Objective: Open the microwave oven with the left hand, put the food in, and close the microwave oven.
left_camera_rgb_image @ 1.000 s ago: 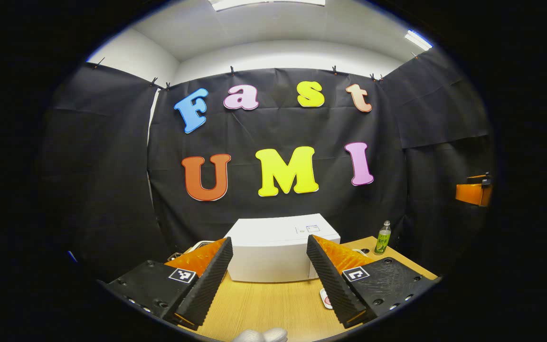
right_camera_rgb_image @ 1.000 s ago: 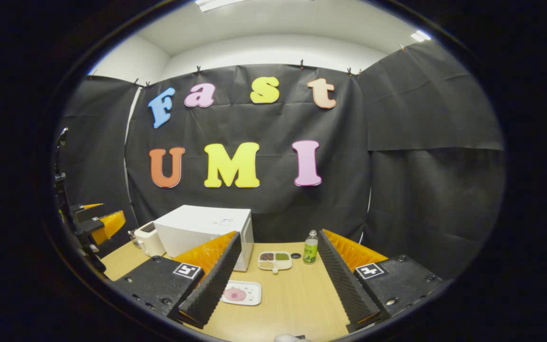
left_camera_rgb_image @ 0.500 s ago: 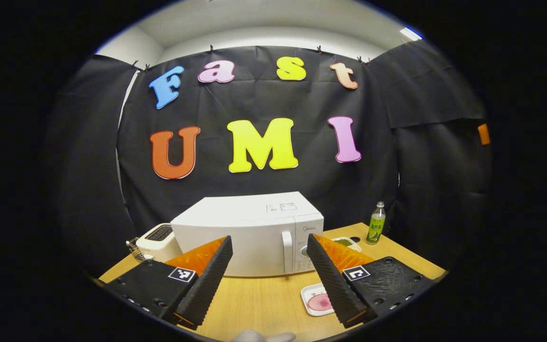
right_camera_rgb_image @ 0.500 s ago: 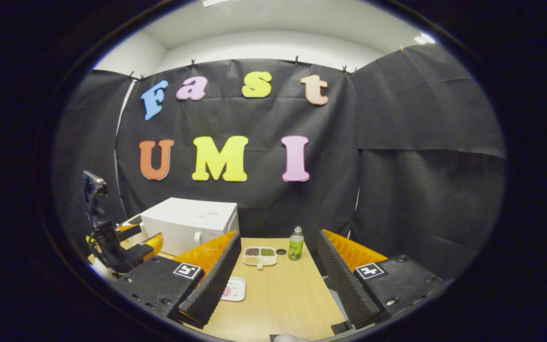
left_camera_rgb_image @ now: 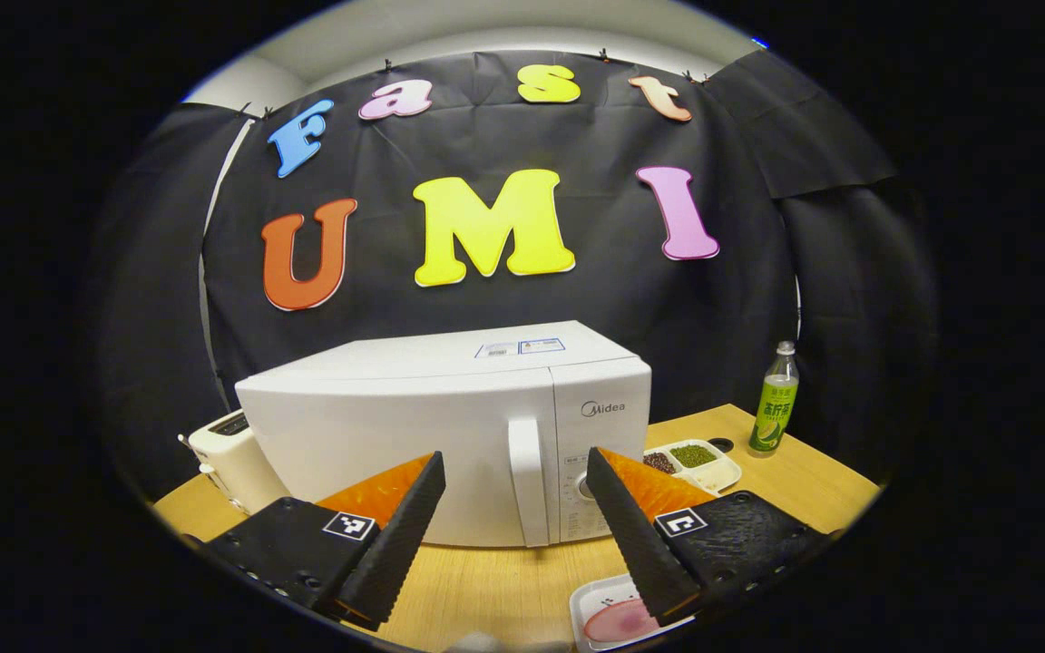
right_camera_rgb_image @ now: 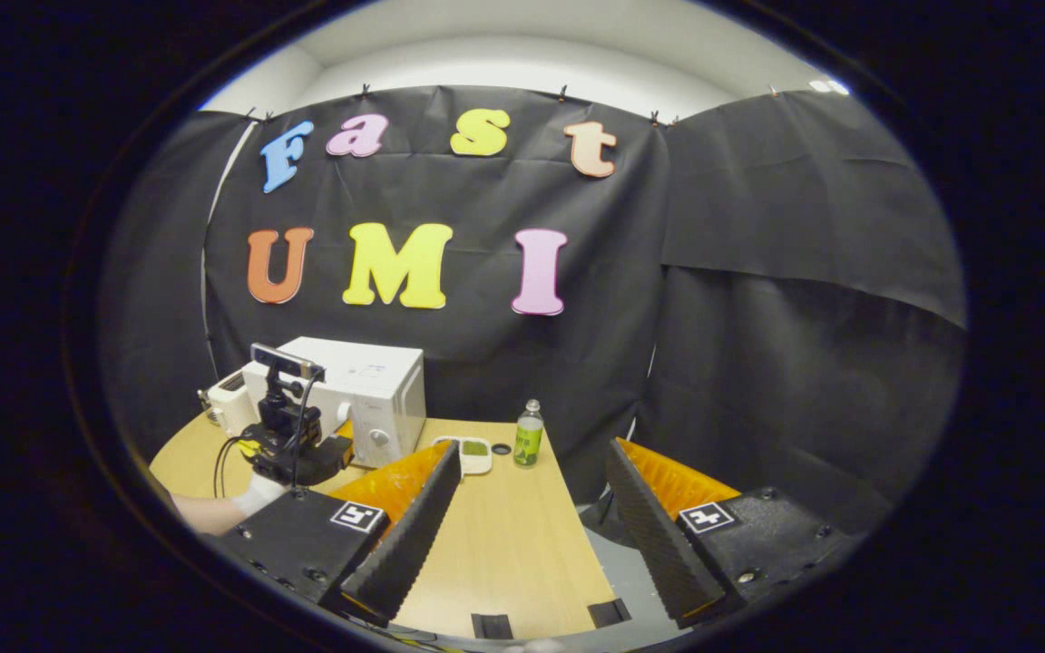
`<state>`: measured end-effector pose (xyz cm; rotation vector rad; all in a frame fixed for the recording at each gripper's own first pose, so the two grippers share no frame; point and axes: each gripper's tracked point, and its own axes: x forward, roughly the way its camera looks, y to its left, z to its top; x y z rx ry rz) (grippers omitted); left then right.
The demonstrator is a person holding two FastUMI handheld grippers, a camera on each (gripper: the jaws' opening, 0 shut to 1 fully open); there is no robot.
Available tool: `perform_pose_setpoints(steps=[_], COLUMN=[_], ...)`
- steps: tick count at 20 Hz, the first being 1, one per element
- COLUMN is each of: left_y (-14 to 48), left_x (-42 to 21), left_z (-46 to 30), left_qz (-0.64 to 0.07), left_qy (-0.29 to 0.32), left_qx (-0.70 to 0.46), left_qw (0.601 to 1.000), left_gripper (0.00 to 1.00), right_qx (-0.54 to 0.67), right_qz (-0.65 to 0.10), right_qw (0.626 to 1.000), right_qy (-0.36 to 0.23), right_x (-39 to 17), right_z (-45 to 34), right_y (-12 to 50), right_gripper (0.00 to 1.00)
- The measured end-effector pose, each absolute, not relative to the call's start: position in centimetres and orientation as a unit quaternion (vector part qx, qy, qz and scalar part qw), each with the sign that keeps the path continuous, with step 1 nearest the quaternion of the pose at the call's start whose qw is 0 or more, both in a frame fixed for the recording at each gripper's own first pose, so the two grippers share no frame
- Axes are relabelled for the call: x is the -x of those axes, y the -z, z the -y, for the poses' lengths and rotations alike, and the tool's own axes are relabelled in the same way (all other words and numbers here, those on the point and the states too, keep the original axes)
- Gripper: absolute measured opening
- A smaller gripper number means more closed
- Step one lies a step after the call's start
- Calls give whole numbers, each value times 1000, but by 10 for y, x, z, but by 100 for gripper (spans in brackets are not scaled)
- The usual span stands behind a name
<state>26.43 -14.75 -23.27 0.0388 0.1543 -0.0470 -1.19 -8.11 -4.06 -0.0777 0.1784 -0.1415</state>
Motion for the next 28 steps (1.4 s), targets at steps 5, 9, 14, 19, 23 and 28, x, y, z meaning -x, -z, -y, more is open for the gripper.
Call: perform_pose_setpoints(steps=[5,9,14,19,23,28], left_y=[255,258,261,260,264,267], left_x=[-301,-297,-294,-259,-191,-132], left_z=[148,157,158,150,117,54], left_qz=[-103,-110,-111,-99,-108,-125], left_qy=[13,44,60,84,106,91], left_qx=[0,36,48,40,32,-20], left_qw=[995,992,991,991,988,988], left_gripper=[81,24,9,2,8,35], right_qx=[49,53,54,58,69,60], right_qz=[-116,-124,-124,-114,-101,-97], right_qw=[989,988,989,991,992,992], right_qy=[81,78,65,39,5,-45], right_x=[12,11,2,-7,-16,-15], right_z=[100,106,107,91,61,5], right_y=[53,56,58,56,53,58], right_gripper=[100,100,96,100,100,97])
